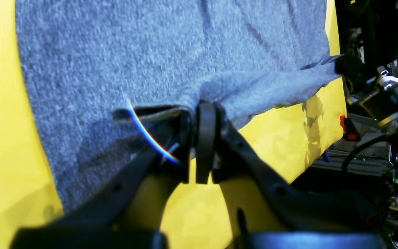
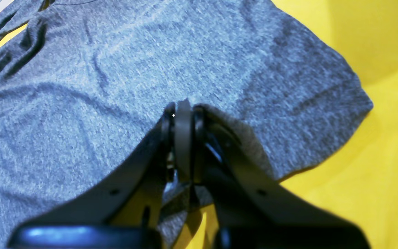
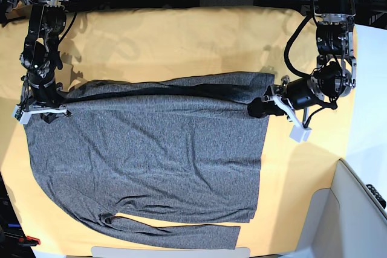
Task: Fold the T-shirt properly
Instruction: 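Lift the shirt by its shoulders and drag it toward the hem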
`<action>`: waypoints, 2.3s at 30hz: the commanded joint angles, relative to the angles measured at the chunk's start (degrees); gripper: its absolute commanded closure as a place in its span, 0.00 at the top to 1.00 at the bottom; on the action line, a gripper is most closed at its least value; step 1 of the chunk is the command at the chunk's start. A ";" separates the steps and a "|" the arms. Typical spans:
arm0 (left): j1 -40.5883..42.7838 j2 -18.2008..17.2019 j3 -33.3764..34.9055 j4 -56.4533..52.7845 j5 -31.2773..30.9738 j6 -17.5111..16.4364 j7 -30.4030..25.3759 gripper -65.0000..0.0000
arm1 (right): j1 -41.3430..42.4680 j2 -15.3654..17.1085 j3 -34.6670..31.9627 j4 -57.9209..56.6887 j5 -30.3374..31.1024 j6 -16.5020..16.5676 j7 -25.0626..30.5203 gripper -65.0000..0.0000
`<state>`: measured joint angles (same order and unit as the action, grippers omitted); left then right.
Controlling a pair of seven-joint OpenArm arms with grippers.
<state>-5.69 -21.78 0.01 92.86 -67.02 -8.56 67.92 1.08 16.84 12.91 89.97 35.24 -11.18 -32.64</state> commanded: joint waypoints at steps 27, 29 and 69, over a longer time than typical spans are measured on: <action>3.89 -4.64 -0.41 0.81 -0.36 -0.01 -0.45 0.30 | -8.16 -3.79 21.69 2.47 7.26 0.41 -8.81 0.41; 3.89 -4.55 -0.32 0.81 -0.36 -0.01 -0.45 0.30 | -7.37 -3.96 21.77 0.44 7.44 0.50 -8.81 0.41; 9.08 -1.38 -7.44 -10.18 -0.62 -0.19 0.08 0.32 | 4.06 -5.81 21.42 -17.75 18.25 0.67 -11.97 0.08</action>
<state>3.86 -22.63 -7.14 82.04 -67.26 -8.62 67.51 5.39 11.53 34.96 72.84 54.41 -8.58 -39.40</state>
